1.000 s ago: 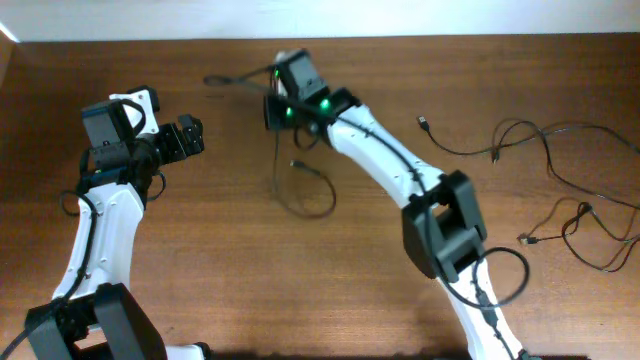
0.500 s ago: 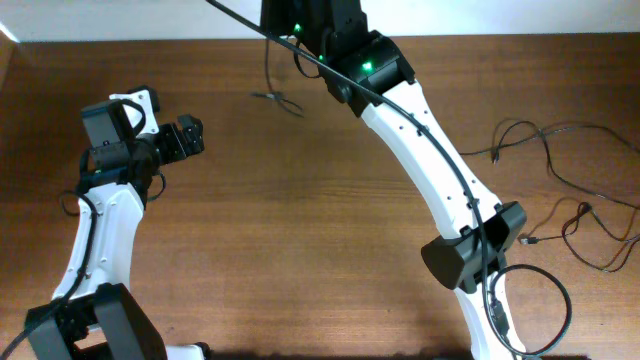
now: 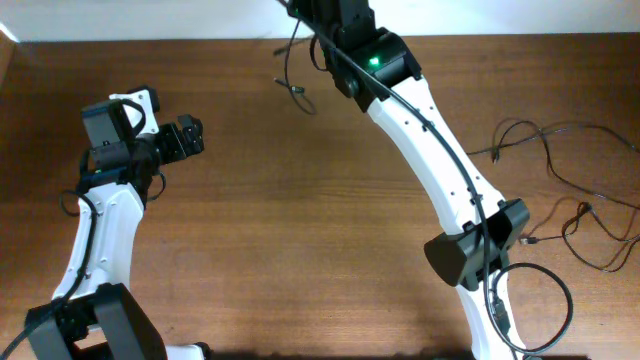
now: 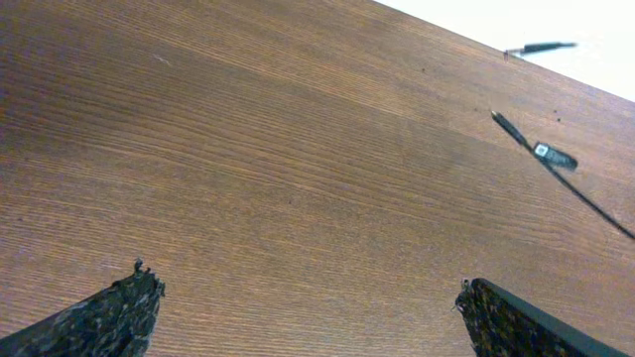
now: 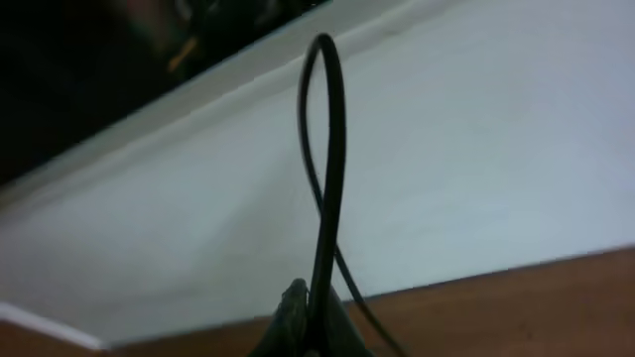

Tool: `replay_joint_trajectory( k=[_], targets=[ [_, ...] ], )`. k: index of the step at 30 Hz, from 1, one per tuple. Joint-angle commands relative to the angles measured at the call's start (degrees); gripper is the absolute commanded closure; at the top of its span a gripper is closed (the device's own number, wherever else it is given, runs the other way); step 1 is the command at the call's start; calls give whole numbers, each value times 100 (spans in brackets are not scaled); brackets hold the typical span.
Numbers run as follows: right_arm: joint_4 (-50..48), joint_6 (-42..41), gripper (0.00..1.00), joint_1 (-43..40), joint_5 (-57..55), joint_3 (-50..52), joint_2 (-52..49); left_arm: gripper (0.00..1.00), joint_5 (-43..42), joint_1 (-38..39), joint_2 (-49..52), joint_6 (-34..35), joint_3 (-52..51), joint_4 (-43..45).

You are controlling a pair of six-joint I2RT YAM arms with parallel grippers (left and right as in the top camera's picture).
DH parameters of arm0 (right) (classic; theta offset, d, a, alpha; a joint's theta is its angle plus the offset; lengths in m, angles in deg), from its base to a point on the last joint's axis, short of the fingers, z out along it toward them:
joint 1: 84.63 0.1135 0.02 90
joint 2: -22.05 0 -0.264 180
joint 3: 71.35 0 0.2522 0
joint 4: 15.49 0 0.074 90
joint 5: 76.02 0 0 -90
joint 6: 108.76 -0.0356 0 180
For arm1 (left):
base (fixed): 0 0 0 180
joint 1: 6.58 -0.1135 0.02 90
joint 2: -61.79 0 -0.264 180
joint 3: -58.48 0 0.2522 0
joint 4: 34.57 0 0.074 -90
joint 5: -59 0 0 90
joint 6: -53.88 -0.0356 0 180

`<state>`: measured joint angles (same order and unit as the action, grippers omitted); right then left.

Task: Untangle cables
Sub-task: 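Lift the cable with the right gripper and carry it to the right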

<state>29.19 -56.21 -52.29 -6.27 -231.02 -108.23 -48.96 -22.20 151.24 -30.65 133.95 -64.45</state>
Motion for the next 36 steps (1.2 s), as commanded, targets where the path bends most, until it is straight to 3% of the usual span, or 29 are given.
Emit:
replay_joint_trajectory(
  k=[1,6,16,23,27,36],
  targets=[
    [2,-990,96,-127,-925,42,-59,1,0,-31,-109,31,15,9],
    [13,-1259,96,-352,-2085,120,-223,1,0,-31,-109,31,15,9],
    [-400,-1259,96,-492,-1200,138,-474,1,0,-31,-109,31,15,9],
    [-304,-1709,96,-472,-1233,138,-481,1,0,-31,-109,31,15,9],
    [350,-2330,96,-1115,-1357,138,-555,1,0,-31,-109,31,15,9],
    [1169,-2330,96,-2815,-1294,151,-1207,1,0,-31,-109,31,15,9]
  ],
)
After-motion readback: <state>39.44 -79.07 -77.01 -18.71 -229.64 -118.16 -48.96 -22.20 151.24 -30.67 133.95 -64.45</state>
